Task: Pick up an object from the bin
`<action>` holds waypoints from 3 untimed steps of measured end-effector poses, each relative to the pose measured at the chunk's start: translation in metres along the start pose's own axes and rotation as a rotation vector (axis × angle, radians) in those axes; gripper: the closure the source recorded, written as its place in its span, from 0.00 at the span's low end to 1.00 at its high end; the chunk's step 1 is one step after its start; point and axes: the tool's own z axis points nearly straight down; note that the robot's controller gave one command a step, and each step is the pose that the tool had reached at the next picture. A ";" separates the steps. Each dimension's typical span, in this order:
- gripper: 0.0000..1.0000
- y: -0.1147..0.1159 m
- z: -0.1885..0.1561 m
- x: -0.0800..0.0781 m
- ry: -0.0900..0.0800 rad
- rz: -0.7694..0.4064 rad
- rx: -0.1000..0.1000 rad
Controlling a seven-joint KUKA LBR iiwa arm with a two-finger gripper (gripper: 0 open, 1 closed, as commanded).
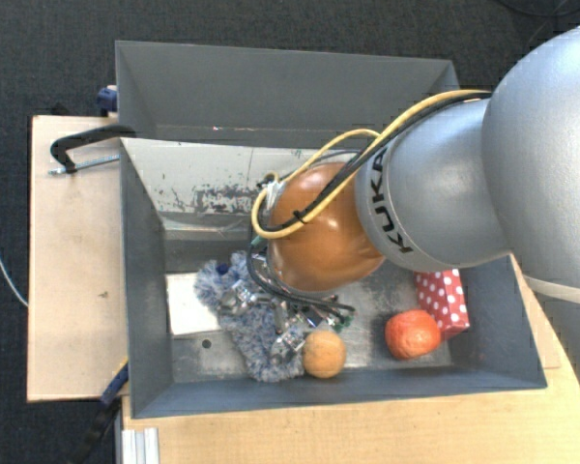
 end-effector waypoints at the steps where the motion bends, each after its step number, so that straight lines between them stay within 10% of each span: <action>1: 1.00 0.004 -0.003 -0.004 0.000 -0.004 -0.005; 3: 1.00 0.004 -0.006 -0.003 0.003 -0.003 -0.006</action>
Offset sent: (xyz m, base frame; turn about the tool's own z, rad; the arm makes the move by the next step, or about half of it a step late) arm 0.0000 0.0000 0.0000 0.0000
